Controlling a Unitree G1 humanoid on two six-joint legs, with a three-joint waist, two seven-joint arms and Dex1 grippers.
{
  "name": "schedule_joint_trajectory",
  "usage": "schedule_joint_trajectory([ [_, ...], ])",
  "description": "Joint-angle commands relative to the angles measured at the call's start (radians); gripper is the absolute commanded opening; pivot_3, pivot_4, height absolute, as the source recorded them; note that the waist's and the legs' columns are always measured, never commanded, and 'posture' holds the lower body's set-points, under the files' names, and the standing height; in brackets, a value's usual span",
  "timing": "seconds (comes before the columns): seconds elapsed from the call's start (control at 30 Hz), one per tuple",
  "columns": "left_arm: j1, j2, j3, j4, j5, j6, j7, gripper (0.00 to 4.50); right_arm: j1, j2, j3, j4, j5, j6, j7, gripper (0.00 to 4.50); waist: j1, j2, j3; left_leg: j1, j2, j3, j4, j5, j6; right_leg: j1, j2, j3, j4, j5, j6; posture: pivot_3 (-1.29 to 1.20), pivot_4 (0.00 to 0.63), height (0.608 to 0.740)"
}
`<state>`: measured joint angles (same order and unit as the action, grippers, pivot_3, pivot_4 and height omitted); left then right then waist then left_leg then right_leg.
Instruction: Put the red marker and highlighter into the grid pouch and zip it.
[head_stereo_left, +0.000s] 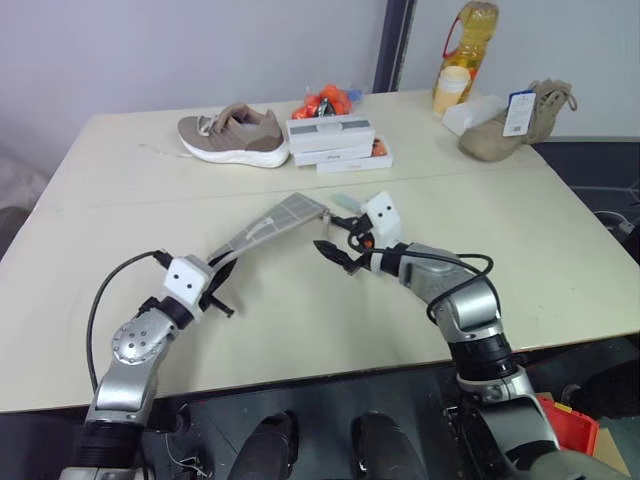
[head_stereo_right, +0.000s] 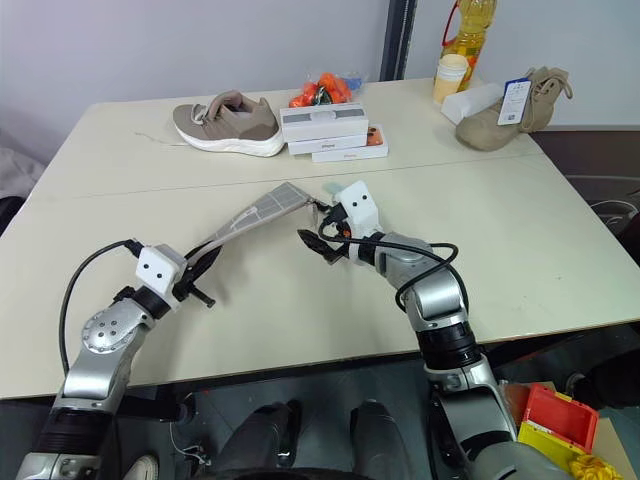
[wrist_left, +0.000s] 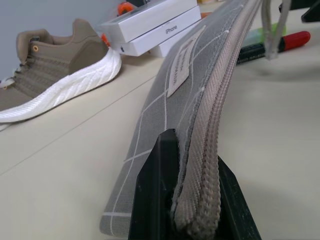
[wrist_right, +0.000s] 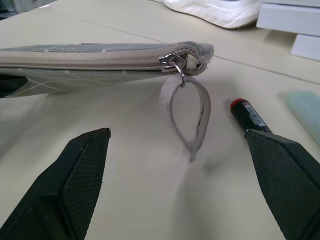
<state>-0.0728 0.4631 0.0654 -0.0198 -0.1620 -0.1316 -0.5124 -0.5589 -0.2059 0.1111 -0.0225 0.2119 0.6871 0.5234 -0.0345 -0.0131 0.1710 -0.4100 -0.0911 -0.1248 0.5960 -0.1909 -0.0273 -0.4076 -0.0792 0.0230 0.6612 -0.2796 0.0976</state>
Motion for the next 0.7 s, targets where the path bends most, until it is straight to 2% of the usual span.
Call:
schedule_joint_trajectory([
  [0.03, 0.000, 0.001, 0.008, -0.049, 0.000, 0.012, 0.001, 0.00, -0.037, 0.027, -0.020, 0.018, 0.006, -0.026, -0.035, 3.61, 0.000, 0.000, 0.000, 0.000, 0.000, 0.000, 0.000, 0.000, 0.000, 0.000, 0.000, 0.000, 0.000, 0.000, 0.000, 0.00, 0.150, 0.740],
  [0.2, -0.008, -0.002, -0.002, -0.054, 0.005, 0.026, -0.006, 0.00, -0.053, 0.047, -0.016, 0.038, 0.008, -0.049, -0.050, 0.90, 0.000, 0.000, 0.000, 0.000, 0.000, 0.000, 0.000, 0.000, 0.000, 0.000, 0.000, 0.000, 0.000, 0.000, 0.000, 0.00, 0.150, 0.740],
  [0.27, -0.013, -0.005, -0.004, -0.053, 0.008, 0.030, -0.005, 0.00, -0.052, 0.052, -0.003, 0.029, 0.006, -0.049, -0.050, 0.02, 0.000, 0.000, 0.000, 0.000, 0.000, 0.000, 0.000, 0.000, 0.000, 0.000, 0.000, 0.000, 0.000, 0.000, 0.000, 0.00, 0.150, 0.740],
  [0.43, -0.023, -0.017, -0.016, -0.051, 0.019, 0.039, 0.002, 0.00, -0.043, 0.059, 0.085, -0.031, -0.017, -0.043, -0.031, 0.02, 0.000, 0.000, 0.000, 0.000, 0.000, 0.000, 0.000, 0.000, 0.000, 0.000, 0.000, 0.000, 0.000, 0.000, 0.000, 0.00, 0.150, 0.740],
  [0.7, -0.052, -0.051, -0.034, -0.037, 0.044, 0.063, 0.020, 0.00, -0.087, 0.140, 0.235, -0.076, -0.034, -0.011, -0.007, 0.02, -0.001, 0.000, 0.000, 0.000, 0.000, 0.000, 0.000, 0.000, 0.000, 0.000, 0.000, -0.001, 0.000, 0.000, 0.000, 0.00, 0.150, 0.740],
])
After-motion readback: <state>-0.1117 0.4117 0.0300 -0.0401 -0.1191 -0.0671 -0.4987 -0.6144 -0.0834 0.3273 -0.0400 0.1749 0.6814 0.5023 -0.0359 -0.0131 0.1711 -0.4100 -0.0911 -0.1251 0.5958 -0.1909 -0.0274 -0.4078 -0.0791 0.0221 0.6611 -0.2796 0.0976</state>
